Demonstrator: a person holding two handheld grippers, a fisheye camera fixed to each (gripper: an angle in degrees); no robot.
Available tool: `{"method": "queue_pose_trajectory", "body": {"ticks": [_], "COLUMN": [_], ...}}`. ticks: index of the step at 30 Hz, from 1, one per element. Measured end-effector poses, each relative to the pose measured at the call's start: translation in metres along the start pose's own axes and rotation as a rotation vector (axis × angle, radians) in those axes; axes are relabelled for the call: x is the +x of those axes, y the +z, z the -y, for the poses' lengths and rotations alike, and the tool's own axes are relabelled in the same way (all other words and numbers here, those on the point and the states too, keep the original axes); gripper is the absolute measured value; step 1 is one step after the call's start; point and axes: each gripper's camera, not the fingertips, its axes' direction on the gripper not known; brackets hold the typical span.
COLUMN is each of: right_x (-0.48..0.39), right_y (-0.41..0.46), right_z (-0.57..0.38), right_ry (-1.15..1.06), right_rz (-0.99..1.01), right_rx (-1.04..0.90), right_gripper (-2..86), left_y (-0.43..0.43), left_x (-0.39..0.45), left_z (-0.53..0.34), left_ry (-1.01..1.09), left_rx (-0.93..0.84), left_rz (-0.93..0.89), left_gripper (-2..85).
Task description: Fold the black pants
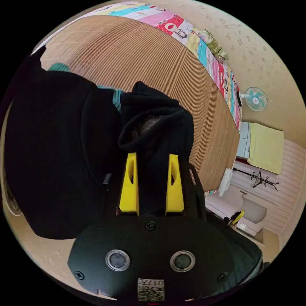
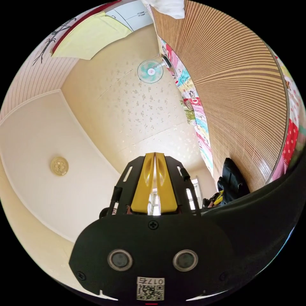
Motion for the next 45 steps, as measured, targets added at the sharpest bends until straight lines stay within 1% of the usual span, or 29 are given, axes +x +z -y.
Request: {"method": "queue_pose_trajectory", "body": {"ticks": [1,3,4,5,6,7,8,10,11,13,15,16,18,20,21,24,26,27,29,30,31,32,33,34,37,39,41,43,45], "right_x": [0.007,0.016,0.023,0.028,0.040,0.056,0.065,0.109,0.121,0.177,0.226,0.259,0.308,0.354,0.376,0.415,0.437,0.453,0.464,0.460,0.450,0.444,0.427,0.404,0.337,0.289,0.239,0.169,0.115], "right_y": [0.001,0.008,0.017,0.022,0.036,0.055,0.066,0.120,0.134,0.190,0.229,0.251,0.277,0.296,0.309,0.342,0.356,0.360,0.359,0.358,0.362,0.365,0.371,0.379,0.406,0.419,0.428,0.436,0.436], "right_z": [0.001,0.005,0.011,0.015,0.026,0.037,0.042,0.059,0.061,0.064,0.061,0.059,0.052,0.042,0.035,0.015,-0.001,-0.010,-0.018,-0.022,-0.028,-0.032,-0.041,-0.049,-0.064,-0.069,-0.075,-0.099,-0.127], "right_ry": [0.021,0.045,0.065,0.080,0.124,0.174,0.194,0.257,0.272,0.319,0.328,0.322,0.325,0.361,0.353,0.262,0.241,0.286,0.365,0.371,0.349,0.350,0.334,0.287,0.140,0.046,-0.047,-0.210,-0.352], "right_rz": [-0.040,-0.125,-0.206,-0.253,-0.362,-0.475,-0.527,-0.689,-0.724,-0.880,-0.981,-1.023,-1.066,-1.104,-1.124,-1.228,-1.270,-1.281,-1.172,-1.054,-0.796,-0.645,-0.414,-0.268,-0.007,0.103,0.182,0.232,0.282], "right_rx": [-0.022,-0.069,-0.113,-0.138,-0.201,-0.278,-0.320,-0.509,-0.555,-0.734,-0.861,-0.936,-0.994,-1.008,-0.990,-0.962,-0.981,-1.018,-1.051,-1.052,-1.083,-1.092,-1.097,-1.104,-1.137,-1.135,-1.150,-1.256,-1.338], "right_gripper": [0.6,0.6,0.8,0.8,1.0,1.2,1.3,2.1,2.7,5.4,8.2,10.1,12.5,13.8,14.2,12.9,11.5,9.7,6.1,4.1,3.0,2.4,1.8,1.2,0.4,0.2,0.1,-0.1,-0.2], "left_y": [0.002,0.013,0.019,0.029,0.032,0.032,0.031,0.029,0.030,0.033,0.037,0.038,0.035,0.031,0.028,0.029,0.034,0.039,0.050,0.058,0.063,0.072,0.080,0.084,0.101,0.106,0.110,0.119,0.131], "left_x": [-0.003,-0.002,0.003,0.014,0.024,0.028,0.031,0.020,0.003,-0.031,-0.091,-0.108,-0.162,-0.180,-0.186,-0.192,-0.193,-0.193,-0.194,-0.194,-0.194,-0.191,-0.187,-0.184,-0.158,-0.121,-0.088,-0.051,0.002], "left_z": [0.004,0.015,0.014,0.006,-0.009,-0.018,-0.037,-0.063,-0.078,-0.101,-0.136,-0.147,-0.204,-0.245,-0.269,-0.317,-0.341,-0.353,-0.363,-0.363,-0.361,-0.355,-0.345,-0.339,-0.300,-0.268,-0.247,-0.228,-0.215], "left_ry": [0.017,0.196,0.251,0.359,0.470,0.519,0.590,0.603,0.561,0.460,0.227,0.141,-0.147,-0.271,-0.317,-0.343,-0.337,-0.337,-0.334,-0.319,-0.308,-0.276,-0.236,-0.214,-0.089,0.058,0.194,0.335,0.538], "left_rx": [-0.034,-0.185,-0.245,-0.362,-0.423,-0.436,-0.435,-0.377,-0.321,-0.212,-0.002,0.059,0.274,0.351,0.384,0.411,0.450,0.488,0.527,0.539,0.539,0.532,0.522,0.515,0.477,0.476,0.485,0.468,0.451], "left_rz": [-0.051,-0.412,-0.501,-0.630,-0.682,-0.685,-0.658,-0.618,-0.630,-0.673,-0.707,-0.703,-0.659,-0.583,-0.535,-0.483,-0.490,-0.506,-0.532,-0.538,-0.536,-0.520,-0.494,-0.478,-0.368,-0.259,-0.217,-0.229,-0.312], "left_gripper": [7.0,5.1,5.0,5.0,5.0,5.0,5.0,5.1,5.1,5.2,5.4,5.6,6.2,6.6,7.0,6.7,3.5,1.7,0.3,-0.1,-0.1,0.0,0.4,1.2,6.3,11.3,12.9,14.3,17.3]}}
